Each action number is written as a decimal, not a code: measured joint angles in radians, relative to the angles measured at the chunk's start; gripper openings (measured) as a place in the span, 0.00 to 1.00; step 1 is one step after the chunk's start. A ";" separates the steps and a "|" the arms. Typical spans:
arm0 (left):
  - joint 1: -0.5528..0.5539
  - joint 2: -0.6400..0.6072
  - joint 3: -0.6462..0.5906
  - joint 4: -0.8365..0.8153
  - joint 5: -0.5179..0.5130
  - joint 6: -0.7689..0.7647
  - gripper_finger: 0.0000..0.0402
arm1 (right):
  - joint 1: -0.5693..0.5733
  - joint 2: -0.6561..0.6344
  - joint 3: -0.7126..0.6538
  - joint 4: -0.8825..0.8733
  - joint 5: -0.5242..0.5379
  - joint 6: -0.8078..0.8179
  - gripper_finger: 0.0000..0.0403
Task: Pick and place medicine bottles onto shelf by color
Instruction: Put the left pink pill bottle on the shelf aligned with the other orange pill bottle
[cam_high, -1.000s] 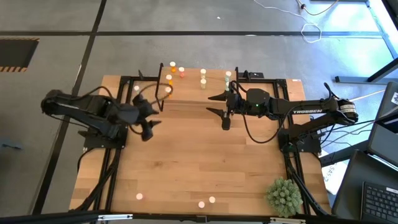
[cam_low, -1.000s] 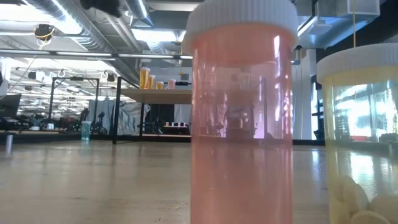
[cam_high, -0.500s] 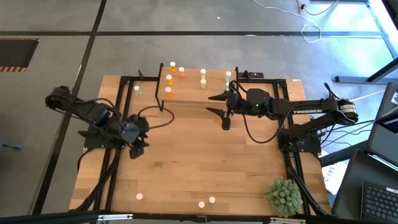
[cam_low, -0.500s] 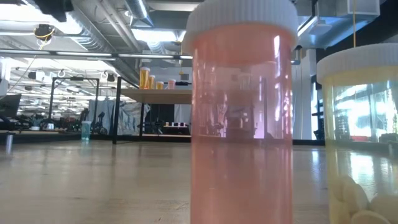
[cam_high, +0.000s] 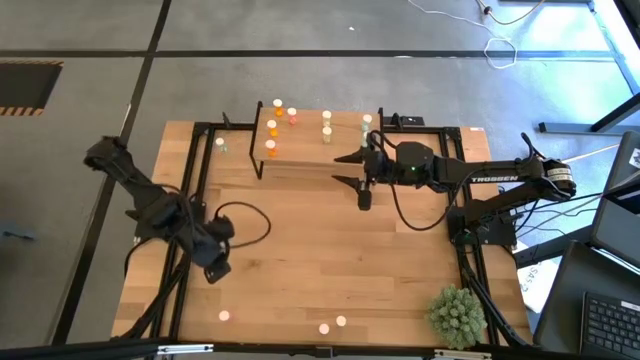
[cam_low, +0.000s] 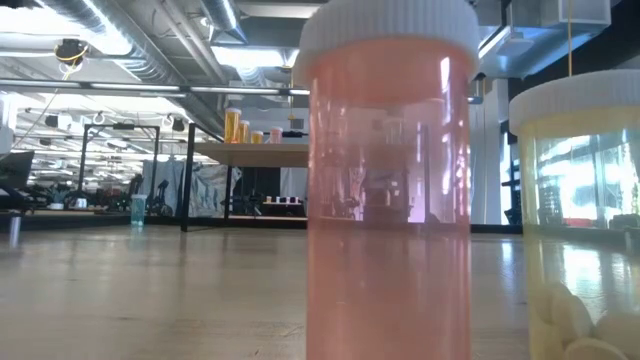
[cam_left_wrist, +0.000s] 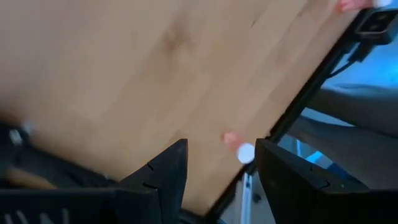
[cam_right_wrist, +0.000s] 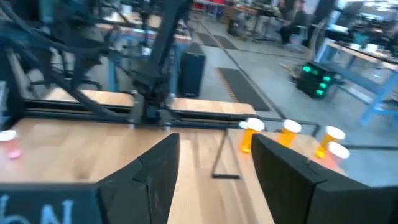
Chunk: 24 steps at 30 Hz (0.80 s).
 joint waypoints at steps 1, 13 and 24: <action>-0.014 0.012 0.000 0.000 0.006 -0.043 0.45 | 0.000 0.000 0.000 0.000 -0.046 -0.005 0.50; -0.167 0.195 0.000 0.110 0.074 -0.229 0.45 | 0.000 -0.002 0.087 -0.199 -0.438 0.004 0.50; -0.258 0.326 0.000 0.231 0.072 -0.334 0.45 | 0.008 -0.002 0.310 -0.649 -0.402 -0.055 0.50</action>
